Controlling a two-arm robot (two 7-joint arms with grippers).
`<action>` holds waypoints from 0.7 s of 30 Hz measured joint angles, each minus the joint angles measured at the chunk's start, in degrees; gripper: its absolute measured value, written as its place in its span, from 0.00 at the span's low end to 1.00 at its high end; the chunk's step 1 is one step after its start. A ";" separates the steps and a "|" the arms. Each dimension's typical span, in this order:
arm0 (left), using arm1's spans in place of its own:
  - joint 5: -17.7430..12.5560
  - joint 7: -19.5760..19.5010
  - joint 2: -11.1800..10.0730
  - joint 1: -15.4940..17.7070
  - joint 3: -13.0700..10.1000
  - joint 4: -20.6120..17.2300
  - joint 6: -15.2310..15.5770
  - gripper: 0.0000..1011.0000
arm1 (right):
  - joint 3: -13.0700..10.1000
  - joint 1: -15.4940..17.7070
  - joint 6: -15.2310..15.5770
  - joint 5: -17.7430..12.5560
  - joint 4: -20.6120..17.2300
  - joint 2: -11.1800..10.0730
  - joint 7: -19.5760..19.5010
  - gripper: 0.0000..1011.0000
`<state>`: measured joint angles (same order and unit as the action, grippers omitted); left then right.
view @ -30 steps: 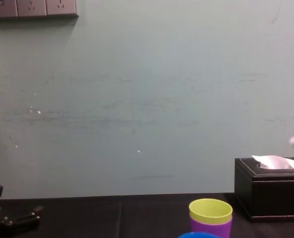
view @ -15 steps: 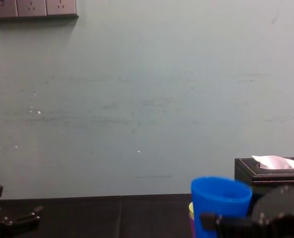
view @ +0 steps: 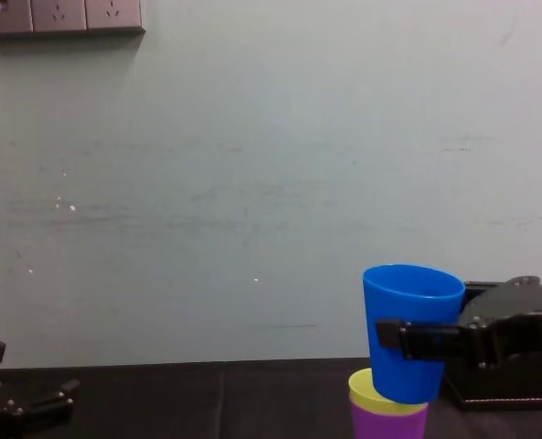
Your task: Stack the three plastic cups sequentially using one hand.
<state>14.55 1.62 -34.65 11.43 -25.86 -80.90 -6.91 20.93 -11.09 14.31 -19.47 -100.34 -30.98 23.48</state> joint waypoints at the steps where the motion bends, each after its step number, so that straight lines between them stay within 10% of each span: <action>1: 0.00 0.00 0.00 0.00 0.00 0.00 0.00 1.00 | 0.04 -0.29 0.16 0.04 0.24 0.13 -0.03 0.71; 21: 0.00 0.00 0.00 0.00 0.00 0.00 0.00 1.00 | 1.50 -6.48 1.81 1.96 7.02 2.69 -0.43 0.71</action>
<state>14.55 1.62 -34.64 11.43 -25.86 -80.90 -6.90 22.43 -17.57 16.12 -17.51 -93.32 -28.29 23.05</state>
